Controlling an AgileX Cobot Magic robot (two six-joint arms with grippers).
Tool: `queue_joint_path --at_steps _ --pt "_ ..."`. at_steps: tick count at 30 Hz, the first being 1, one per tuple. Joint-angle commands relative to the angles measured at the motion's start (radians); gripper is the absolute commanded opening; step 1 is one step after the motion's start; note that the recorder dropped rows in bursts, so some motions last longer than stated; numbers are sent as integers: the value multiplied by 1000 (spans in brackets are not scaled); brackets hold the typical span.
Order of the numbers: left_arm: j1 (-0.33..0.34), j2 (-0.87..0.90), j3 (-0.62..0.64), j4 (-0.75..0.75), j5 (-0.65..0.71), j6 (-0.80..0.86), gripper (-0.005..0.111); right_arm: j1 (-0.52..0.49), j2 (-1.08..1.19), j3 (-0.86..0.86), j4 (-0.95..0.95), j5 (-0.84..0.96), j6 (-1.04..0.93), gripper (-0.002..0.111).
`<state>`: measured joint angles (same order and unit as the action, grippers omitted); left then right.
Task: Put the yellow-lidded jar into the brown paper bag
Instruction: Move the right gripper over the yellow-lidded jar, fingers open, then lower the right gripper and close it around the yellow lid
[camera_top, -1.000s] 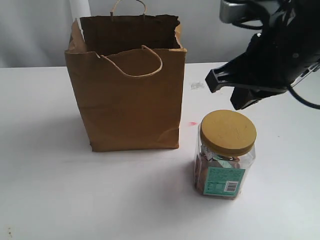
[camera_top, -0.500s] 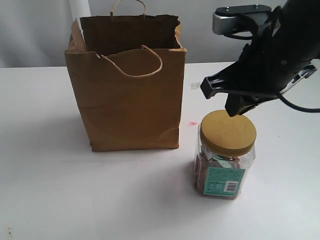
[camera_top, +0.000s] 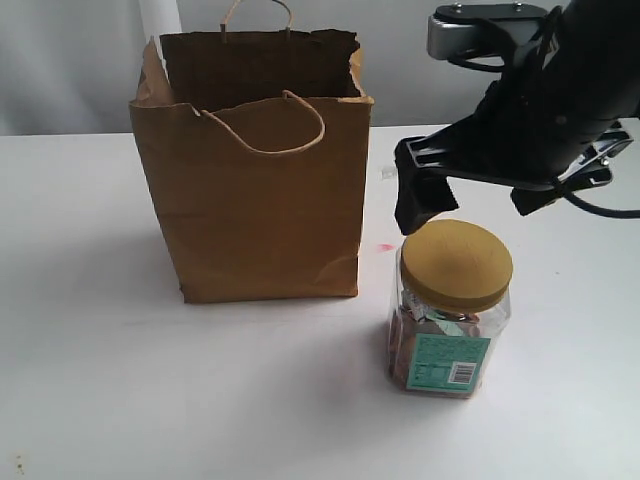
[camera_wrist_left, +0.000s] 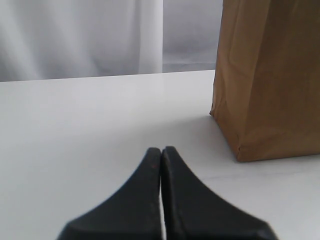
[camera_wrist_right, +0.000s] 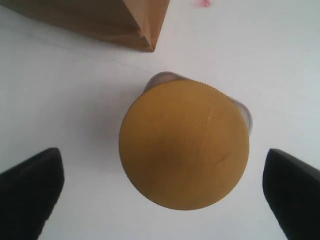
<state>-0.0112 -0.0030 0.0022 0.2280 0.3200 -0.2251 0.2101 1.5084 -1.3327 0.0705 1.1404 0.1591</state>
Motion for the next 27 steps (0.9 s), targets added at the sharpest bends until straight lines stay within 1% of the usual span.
queue_joint_path --at_steps 1,4,10,15,19,24,27 --pt "-5 3 -2 -4 -9 -4 1 -1 -3 -6 2 -19 20 105" --pt "-5 3 -2 -4 -9 -4 1 -1 -3 -6 -11 -33 60 105" --pt "-5 3 -2 -4 -9 -4 1 -1 1 -6 -17 -51 74 105" --pt "-5 3 -2 -4 -9 -4 1 -1 63 -6 -36 -49 74 105" --pt "-5 3 -2 -4 -9 -4 1 -1 114 -6 -94 -53 74 105" --pt "-5 3 -2 -4 -9 -4 1 -1 128 -6 -81 -88 102 105" --pt "-5 3 -2 -4 -9 -4 1 -1 128 -4 -81 -79 119 105"
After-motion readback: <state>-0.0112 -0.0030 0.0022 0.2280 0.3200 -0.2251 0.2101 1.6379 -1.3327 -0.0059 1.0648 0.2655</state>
